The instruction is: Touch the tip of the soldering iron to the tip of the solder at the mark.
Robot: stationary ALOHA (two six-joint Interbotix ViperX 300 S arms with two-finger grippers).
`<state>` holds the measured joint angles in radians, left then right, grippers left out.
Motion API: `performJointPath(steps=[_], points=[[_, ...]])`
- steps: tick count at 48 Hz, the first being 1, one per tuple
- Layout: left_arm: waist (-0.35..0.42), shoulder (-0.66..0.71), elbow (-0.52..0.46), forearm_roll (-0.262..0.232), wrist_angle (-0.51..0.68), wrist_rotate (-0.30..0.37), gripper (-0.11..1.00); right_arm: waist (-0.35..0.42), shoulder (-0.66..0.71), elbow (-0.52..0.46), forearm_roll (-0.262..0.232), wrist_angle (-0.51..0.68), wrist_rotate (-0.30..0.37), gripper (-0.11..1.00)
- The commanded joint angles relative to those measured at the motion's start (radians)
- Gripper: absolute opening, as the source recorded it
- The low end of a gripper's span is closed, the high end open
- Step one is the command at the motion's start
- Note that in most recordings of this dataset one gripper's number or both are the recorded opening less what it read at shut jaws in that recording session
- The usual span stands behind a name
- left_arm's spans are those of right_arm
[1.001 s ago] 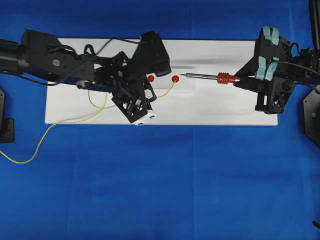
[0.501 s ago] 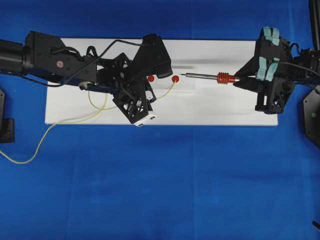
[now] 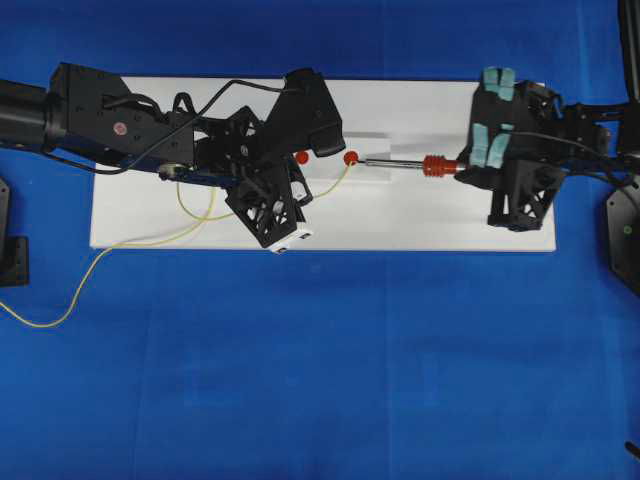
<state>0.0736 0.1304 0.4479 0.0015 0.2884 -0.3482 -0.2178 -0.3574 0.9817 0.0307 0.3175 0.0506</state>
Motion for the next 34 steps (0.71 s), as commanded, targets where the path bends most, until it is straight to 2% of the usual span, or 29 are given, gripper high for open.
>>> performJointPath(steps=[1,34], points=[[0.002,-0.017,-0.017,0.002,-0.005,-0.002,0.03,-0.002,0.02,-0.032,-0.002,-0.011,-0.002,0.07],[0.002,-0.017,-0.017,0.002,-0.005,-0.002,0.03,-0.002,0.028,-0.034,-0.003,-0.011,-0.002,0.07]])
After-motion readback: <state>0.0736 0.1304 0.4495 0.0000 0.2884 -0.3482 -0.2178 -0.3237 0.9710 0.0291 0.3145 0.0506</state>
